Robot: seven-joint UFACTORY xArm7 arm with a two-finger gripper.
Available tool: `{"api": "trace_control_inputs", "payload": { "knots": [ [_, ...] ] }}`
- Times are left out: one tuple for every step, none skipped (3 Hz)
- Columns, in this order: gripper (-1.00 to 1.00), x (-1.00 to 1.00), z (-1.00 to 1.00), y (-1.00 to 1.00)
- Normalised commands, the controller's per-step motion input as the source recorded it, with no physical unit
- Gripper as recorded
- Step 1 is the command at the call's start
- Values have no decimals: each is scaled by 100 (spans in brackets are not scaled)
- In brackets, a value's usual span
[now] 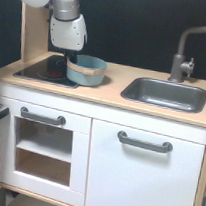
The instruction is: Place the pot in the sink
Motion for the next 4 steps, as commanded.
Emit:
{"api": "trace_control_inputs", "payload": {
  "knots": [
    [-100, 92, 100, -80],
    [56, 100, -100, 86],
    [-99, 100, 100, -25],
    [44, 94, -100, 37]
  ]
}}
